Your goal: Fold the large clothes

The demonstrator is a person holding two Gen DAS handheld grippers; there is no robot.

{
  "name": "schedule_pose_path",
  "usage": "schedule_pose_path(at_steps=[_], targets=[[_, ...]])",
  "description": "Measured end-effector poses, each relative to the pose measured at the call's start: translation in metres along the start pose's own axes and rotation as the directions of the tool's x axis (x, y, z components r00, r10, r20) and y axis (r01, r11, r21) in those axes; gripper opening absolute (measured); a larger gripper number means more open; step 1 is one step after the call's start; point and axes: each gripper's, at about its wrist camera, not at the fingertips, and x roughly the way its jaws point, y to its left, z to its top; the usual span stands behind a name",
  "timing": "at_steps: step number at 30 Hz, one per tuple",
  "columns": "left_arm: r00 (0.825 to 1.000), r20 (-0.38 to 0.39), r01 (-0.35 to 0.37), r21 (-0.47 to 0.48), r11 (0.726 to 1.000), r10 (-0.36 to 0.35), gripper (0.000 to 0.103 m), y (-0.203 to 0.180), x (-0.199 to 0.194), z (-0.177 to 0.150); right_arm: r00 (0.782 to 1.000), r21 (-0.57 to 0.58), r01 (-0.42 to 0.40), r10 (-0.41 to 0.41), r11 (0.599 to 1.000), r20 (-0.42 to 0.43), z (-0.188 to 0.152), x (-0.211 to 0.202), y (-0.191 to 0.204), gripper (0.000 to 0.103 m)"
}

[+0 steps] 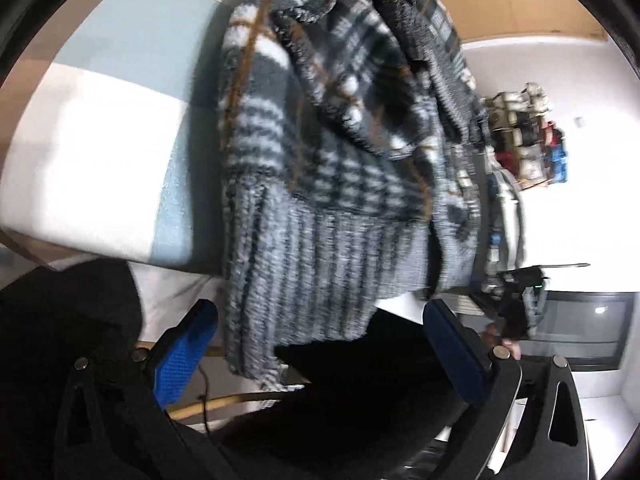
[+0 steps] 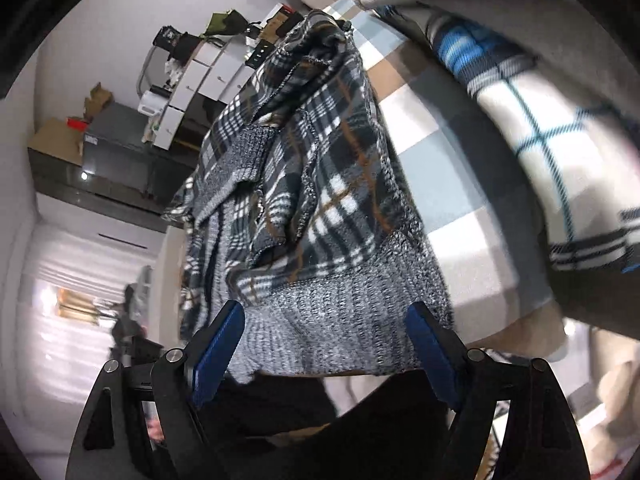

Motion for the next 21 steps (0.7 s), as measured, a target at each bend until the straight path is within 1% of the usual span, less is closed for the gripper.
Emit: schedule_pose_path(at_steps=[2, 3, 6, 8, 10, 12, 15, 17, 18, 19, 21], targets=[[0.999, -0.006, 0.038, -0.009, 0.999, -0.038, 0.100, -0.007, -0.001, 0.001, 0.999, -0.023, 0.033, -0.033, 0.999, 0.011, 0.002, -0.004, 0.003, 0.083], [0.998, -0.018, 0.067, 0.006, 0.998, -0.067, 0.100, -0.011, -0.002, 0.000, 0.999, -0.034, 0.053, -0.052, 0.998, 0.012, 0.004, -0.007, 0.004, 0.083], [0.994, -0.034, 0.107, 0.062, 0.992, -0.105, 0.100, -0.027, -0.002, 0.001, 0.992, -0.053, 0.124, -0.123, 0.991, 0.031, 0.009, -0.010, 0.005, 0.084], [0.995, -0.022, 0.101, 0.101, 0.990, -0.099, 0.100, -0.037, -0.004, 0.005, 0.979, -0.078, 0.202, -0.201, 0.976, 0.017, 0.013, -0.007, 0.004, 0.084], [0.996, -0.012, 0.094, 0.130, 0.987, -0.093, 0.100, -0.044, -0.004, 0.010, 0.977, -0.074, 0.209, -0.211, 0.975, -0.020, 0.015, -0.002, -0.001, 0.084], [0.995, -0.012, 0.099, 0.130, 0.987, -0.098, 0.100, -0.044, -0.003, 0.016, 0.983, -0.069, 0.179, -0.181, 0.981, -0.033, 0.016, -0.001, -0.002, 0.086], [0.995, -0.010, 0.098, 0.117, 0.988, -0.098, 0.100, -0.042, 0.000, 0.020, 0.992, -0.039, 0.094, -0.097, 0.995, -0.082, 0.015, 0.003, -0.007, 0.086], [0.996, -0.005, 0.093, 0.110, 0.990, -0.094, 0.100, -0.039, 0.001, 0.022, 0.992, -0.037, 0.055, -0.059, 0.998, -0.109, 0.015, 0.006, -0.006, 0.086], [0.996, 0.001, 0.092, 0.098, 0.991, -0.093, 0.100, -0.037, 0.001, 0.023, 0.991, -0.024, 0.012, -0.015, 1.000, -0.130, 0.014, 0.008, -0.005, 0.086], [0.996, 0.004, 0.092, 0.084, 0.992, -0.092, 0.100, -0.036, 0.001, 0.023, 0.983, 0.012, -0.072, 0.073, 0.997, -0.166, 0.013, 0.012, -0.008, 0.084], [0.997, 0.013, 0.073, 0.065, 0.995, -0.074, 0.100, -0.035, 0.002, 0.024, 0.969, 0.053, -0.166, 0.173, 0.985, -0.178, 0.012, 0.014, -0.013, 0.083]])
